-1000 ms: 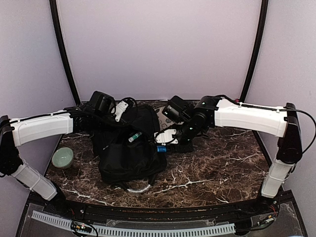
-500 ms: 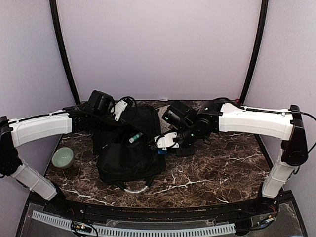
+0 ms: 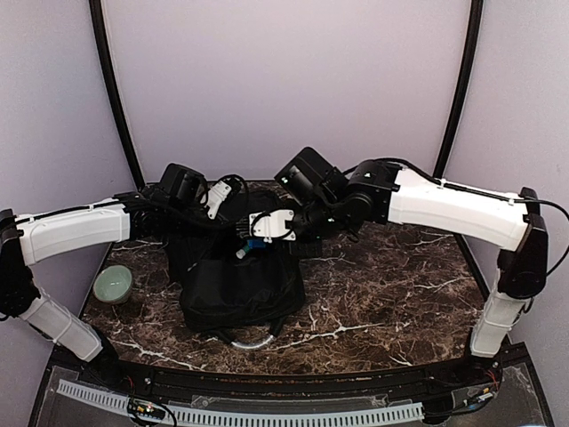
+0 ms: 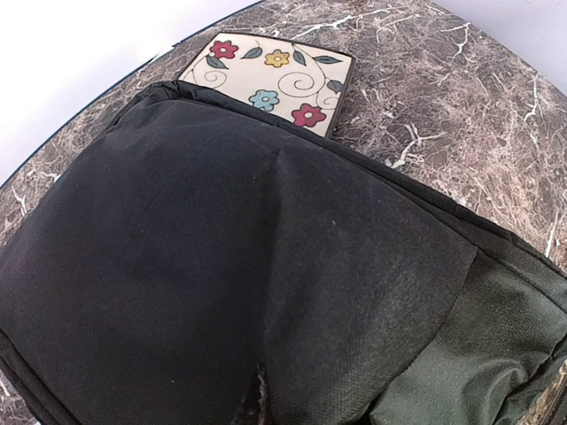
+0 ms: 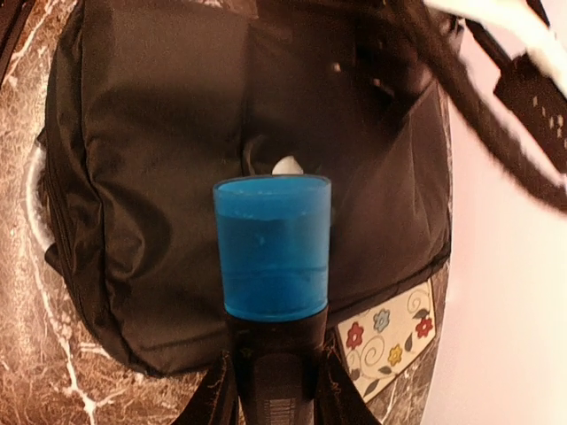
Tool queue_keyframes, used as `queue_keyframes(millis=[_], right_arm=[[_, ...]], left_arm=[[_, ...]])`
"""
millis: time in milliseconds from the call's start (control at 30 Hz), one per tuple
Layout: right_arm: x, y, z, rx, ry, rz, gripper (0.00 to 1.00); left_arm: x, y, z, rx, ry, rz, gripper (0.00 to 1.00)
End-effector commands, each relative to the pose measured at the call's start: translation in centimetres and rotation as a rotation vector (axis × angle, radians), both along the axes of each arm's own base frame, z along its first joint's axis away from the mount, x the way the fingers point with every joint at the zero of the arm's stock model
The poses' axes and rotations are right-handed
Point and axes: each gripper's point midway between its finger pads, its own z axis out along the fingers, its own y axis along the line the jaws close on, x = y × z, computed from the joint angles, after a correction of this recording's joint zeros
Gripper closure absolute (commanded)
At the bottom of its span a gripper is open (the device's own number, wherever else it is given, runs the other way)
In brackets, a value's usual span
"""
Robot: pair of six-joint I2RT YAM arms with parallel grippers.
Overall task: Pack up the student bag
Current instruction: Place the pen in the lower front pocket of the bag.
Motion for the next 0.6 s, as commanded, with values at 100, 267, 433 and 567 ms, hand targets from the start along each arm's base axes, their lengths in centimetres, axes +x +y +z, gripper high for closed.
queue_keyframes(millis=[100,267,433,567], right_arm=[[-1.4,6.4,0.3,0.059,-0.045,0.124,0.84],[-1.5,8.8,-1.8,0.047,-0.042,0.163,0.84],[-0.4,9.5,-5.1,-0.003,-0.073,0.16,0.85],[1.2,9.2,-7.5,-0.051,-0.145,0.127,0.86]], left_arm=[[0.0,-1.8,6.4,-0.155,-0.129,-0.053,1.0],[-0.2,-1.7,6.9,-0.161,-0.14,-0.053,1.0],[-0.4,-1.7,7.0,-0.165,-0.139,-0.058,1.0],[-0.4,-1.7,7.1,-0.167,-0.143,-0.059,1.0]])
